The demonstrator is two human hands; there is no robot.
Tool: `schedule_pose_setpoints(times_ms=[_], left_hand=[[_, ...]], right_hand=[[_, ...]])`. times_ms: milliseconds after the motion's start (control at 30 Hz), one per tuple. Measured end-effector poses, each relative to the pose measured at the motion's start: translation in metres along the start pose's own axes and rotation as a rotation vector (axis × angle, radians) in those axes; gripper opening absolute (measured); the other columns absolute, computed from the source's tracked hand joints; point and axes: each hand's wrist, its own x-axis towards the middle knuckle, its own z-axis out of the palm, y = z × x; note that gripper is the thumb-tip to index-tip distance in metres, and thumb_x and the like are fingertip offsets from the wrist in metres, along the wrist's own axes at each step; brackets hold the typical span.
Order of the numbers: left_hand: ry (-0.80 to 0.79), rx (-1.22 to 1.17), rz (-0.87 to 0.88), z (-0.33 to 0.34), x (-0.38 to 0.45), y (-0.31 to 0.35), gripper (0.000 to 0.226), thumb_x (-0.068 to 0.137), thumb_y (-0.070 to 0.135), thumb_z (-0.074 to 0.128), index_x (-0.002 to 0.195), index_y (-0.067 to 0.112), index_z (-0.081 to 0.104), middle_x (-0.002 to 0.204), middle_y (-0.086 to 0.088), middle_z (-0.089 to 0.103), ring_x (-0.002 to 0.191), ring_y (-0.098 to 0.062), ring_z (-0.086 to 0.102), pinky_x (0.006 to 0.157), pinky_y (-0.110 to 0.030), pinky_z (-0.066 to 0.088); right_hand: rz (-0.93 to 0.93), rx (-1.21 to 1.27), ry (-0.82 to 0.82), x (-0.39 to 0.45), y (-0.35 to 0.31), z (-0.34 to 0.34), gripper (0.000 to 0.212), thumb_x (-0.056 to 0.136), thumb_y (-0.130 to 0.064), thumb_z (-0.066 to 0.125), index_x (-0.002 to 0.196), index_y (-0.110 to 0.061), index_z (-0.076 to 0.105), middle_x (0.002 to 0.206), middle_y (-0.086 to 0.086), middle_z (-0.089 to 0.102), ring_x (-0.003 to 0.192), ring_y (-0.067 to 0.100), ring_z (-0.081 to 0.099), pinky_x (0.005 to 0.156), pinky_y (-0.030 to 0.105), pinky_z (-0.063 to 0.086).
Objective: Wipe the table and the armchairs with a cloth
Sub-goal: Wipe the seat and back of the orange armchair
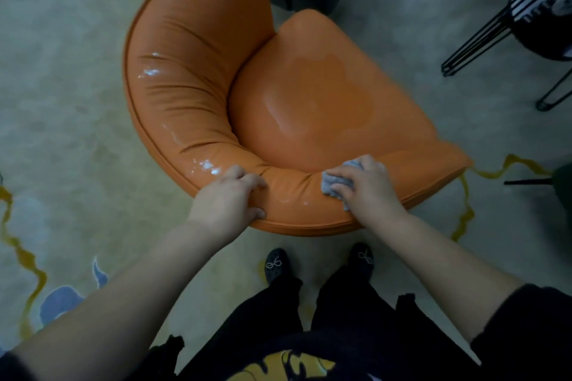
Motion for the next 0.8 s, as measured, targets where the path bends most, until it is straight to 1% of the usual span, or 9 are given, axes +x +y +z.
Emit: schedule_pose_setpoints(times_ms=[133,233,333,433,533,567,633,733,800], left_hand=[[0.006,-0.003,-0.021,0.002,0.001,-0.001,0.056,0.071,0.044,0.076,0.122,0.038,0.053,0.109,0.006,0.045,0.104,-0.020,0.054,0.075,-0.032,0.049],[0.004,-0.001,-0.023,0.003,0.002,-0.002,0.056,0.071,0.044,0.077,0.121,0.038,0.053,0.108,0.007,0.045,0.102,-0.020,0.055,0.074,-0.033,0.049],[-0.009,-0.047,-0.046,0.001,0.004,-0.001,0.056,0.068,0.041,0.079,0.118,0.038,0.054,0.105,0.009,0.046,0.099,-0.018,0.055,0.073,-0.034,0.049],[-0.014,-0.077,-0.079,0.000,0.005,0.001,0.056,0.066,0.038,0.082,0.115,0.038,0.055,0.101,0.011,0.045,0.097,-0.017,0.055,0.072,-0.033,0.049],[-0.001,-0.082,-0.109,0.000,0.004,0.003,0.057,0.065,0.037,0.082,0.116,0.039,0.056,0.100,0.011,0.044,0.097,-0.017,0.054,0.070,-0.030,0.045],[0.010,-0.084,-0.113,0.001,0.003,0.003,0.057,0.065,0.037,0.082,0.115,0.039,0.057,0.099,0.011,0.043,0.097,-0.018,0.055,0.070,-0.030,0.045],[0.028,-0.090,-0.121,0.002,0.002,0.003,0.056,0.065,0.036,0.082,0.116,0.038,0.057,0.098,0.010,0.043,0.097,-0.019,0.055,0.072,-0.031,0.046],[0.037,-0.105,-0.128,0.004,-0.002,0.005,0.058,0.066,0.036,0.082,0.119,0.037,0.058,0.103,0.008,0.045,0.101,-0.018,0.054,0.078,-0.033,0.049],[0.049,-0.117,-0.141,0.006,-0.005,0.005,0.058,0.068,0.035,0.081,0.121,0.037,0.057,0.107,0.008,0.046,0.104,-0.017,0.054,0.080,-0.033,0.049]], right_hand=[[-0.125,0.180,-0.088,-0.011,-0.054,0.031,0.028,0.088,-0.020,0.063,0.115,-0.026,0.067,0.113,0.007,0.044,0.109,0.024,0.037,0.086,0.032,0.047],[-0.150,0.243,-0.126,-0.006,-0.046,0.027,0.031,0.087,-0.015,0.065,0.115,-0.027,0.067,0.113,0.005,0.041,0.108,0.021,0.040,0.067,0.015,0.049],[-0.095,0.160,-0.090,0.005,-0.012,0.011,0.030,0.086,-0.013,0.066,0.116,-0.021,0.067,0.113,0.006,0.043,0.111,0.023,0.041,0.076,0.002,0.033],[-0.071,0.225,-0.090,0.006,-0.015,0.009,0.028,0.087,-0.011,0.065,0.114,-0.019,0.068,0.110,0.006,0.042,0.103,0.020,0.041,0.067,-0.006,0.033],[-0.173,0.298,-0.183,-0.003,-0.047,0.028,0.033,0.085,-0.012,0.066,0.117,-0.021,0.066,0.117,0.010,0.043,0.105,0.023,0.046,0.074,0.006,0.044],[-0.222,0.295,-0.208,-0.006,-0.055,0.034,0.035,0.084,-0.013,0.068,0.119,-0.022,0.065,0.118,0.009,0.043,0.109,0.022,0.044,0.083,0.012,0.042],[-0.294,0.241,-0.223,-0.007,-0.060,0.036,0.036,0.084,-0.014,0.068,0.118,-0.024,0.065,0.118,0.009,0.044,0.111,0.019,0.040,0.089,0.010,0.030],[-0.221,0.241,-0.187,0.003,-0.036,0.019,0.031,0.083,-0.011,0.068,0.113,-0.022,0.069,0.112,0.008,0.046,0.099,0.014,0.045,0.075,0.001,0.034],[-0.152,0.243,-0.135,0.007,-0.019,0.010,0.029,0.083,-0.011,0.070,0.110,-0.019,0.070,0.108,0.003,0.043,0.100,0.016,0.047,0.074,0.000,0.036]])
